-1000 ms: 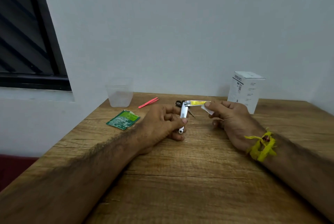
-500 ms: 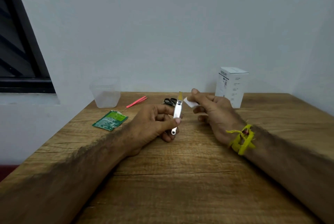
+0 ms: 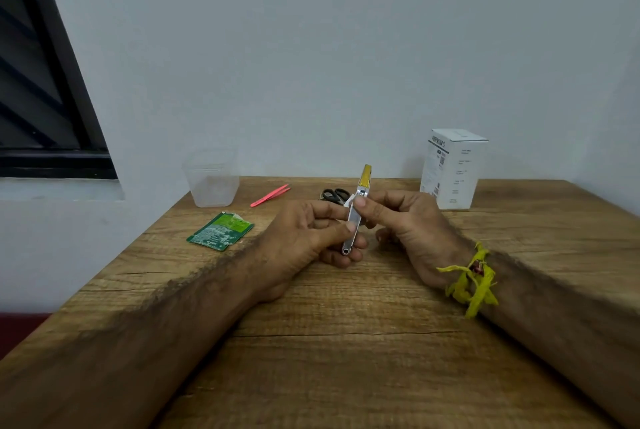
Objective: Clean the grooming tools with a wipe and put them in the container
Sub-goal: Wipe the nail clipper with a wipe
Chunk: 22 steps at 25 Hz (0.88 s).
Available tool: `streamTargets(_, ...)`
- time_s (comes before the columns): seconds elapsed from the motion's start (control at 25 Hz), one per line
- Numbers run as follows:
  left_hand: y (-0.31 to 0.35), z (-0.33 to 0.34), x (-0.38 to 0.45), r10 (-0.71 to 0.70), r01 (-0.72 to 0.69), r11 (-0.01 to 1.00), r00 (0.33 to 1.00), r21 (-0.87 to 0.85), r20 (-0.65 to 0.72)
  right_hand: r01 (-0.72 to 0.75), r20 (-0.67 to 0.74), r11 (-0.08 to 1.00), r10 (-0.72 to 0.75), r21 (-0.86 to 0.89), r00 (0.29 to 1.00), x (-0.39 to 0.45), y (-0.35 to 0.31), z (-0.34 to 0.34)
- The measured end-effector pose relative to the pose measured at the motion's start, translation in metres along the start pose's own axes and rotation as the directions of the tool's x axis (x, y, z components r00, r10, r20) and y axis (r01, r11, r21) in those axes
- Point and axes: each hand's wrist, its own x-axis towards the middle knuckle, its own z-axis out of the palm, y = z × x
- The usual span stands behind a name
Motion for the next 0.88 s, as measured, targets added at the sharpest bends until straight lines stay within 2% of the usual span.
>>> streamTargets(0.36, 0.003, 0.007, -0.003, 0.015, -0.004, 0.991, 0.997, 0.133, -0.08, 0.095, 0.078, 0.994, -0.09, -0.06, 0.993, 0.0, 0.002, 0.002)
streamTargets(0.68, 0.01, -0.004, -0.005, 0.027, -0.026, 1.0, 0.997, 0.011, -0.068, 0.176, 0.083, 0.977, -0.167, -0.118, 0.982, 0.002, 0.005, -0.002)
streamTargets(0.88, 0.01, -0.008, -0.001, 0.066, -0.072, 0.997, 0.989, -0.036, -0.132, 0.081, 0.032, 0.997, -0.081, 0.01, 0.996, 0.005, 0.005, -0.002)
